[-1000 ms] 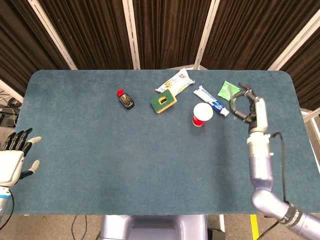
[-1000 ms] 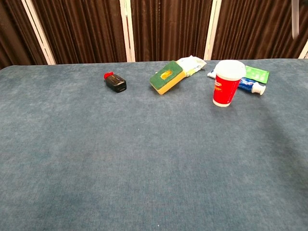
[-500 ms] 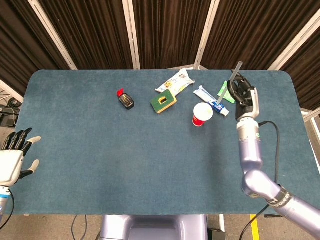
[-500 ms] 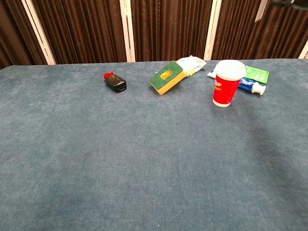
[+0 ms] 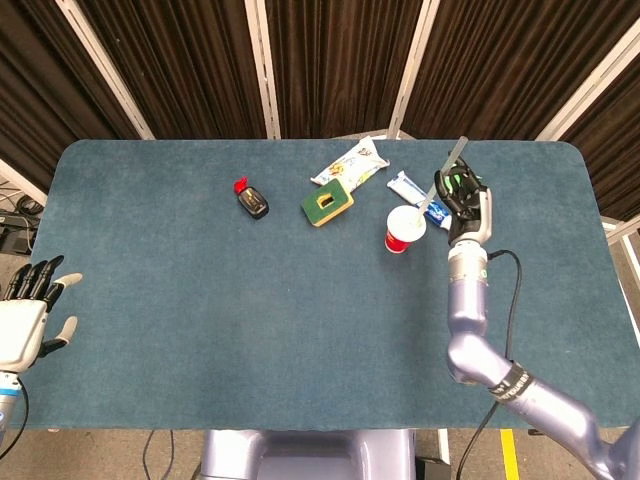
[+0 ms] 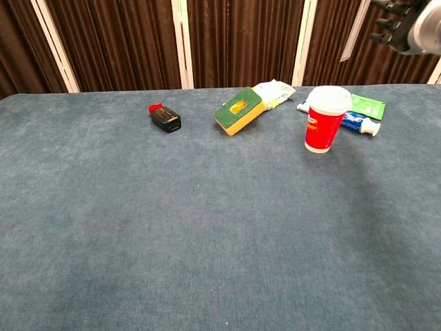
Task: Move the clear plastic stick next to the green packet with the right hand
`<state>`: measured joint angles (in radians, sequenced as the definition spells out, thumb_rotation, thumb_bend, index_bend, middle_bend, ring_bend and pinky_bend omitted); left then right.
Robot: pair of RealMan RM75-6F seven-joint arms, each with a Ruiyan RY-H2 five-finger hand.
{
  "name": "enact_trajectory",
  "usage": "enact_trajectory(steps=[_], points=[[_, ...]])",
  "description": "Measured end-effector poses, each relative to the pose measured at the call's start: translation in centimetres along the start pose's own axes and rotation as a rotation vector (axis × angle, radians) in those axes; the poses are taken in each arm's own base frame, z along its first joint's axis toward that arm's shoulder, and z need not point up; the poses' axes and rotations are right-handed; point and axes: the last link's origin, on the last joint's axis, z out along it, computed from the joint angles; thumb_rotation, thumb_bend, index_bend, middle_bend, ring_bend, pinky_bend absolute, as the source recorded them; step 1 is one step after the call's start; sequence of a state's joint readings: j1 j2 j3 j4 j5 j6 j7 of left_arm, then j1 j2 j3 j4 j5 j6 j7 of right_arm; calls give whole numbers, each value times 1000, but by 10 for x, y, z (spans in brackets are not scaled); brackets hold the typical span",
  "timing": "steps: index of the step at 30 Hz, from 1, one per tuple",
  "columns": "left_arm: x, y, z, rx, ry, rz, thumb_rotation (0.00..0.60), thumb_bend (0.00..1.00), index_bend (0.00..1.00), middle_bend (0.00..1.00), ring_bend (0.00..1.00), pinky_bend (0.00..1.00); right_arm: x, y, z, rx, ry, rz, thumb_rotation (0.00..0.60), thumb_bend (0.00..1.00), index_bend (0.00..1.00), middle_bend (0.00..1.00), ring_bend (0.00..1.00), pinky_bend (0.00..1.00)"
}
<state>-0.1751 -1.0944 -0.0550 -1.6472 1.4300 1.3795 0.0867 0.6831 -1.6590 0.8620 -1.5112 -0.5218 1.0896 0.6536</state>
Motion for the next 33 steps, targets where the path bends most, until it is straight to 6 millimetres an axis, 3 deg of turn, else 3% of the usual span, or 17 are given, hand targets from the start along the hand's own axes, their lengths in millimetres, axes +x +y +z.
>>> enact_trajectory(steps=[9, 23, 33], points=[[0, 0, 0, 1, 0, -2, 600, 486, 228, 0, 0, 0, 3, 12, 10, 8, 25, -12, 600, 310, 615, 187, 0, 0], [0, 0, 0, 6, 5, 0, 600, 491, 236, 0, 0, 0, 30, 23, 26, -2, 96, -31, 600, 309, 615, 187, 0, 0], [-1, 1, 1, 11, 15, -6, 600, 536, 261, 0, 0, 0, 30, 30, 33, 36, 112, -69, 600, 302, 615, 188, 0, 0]])
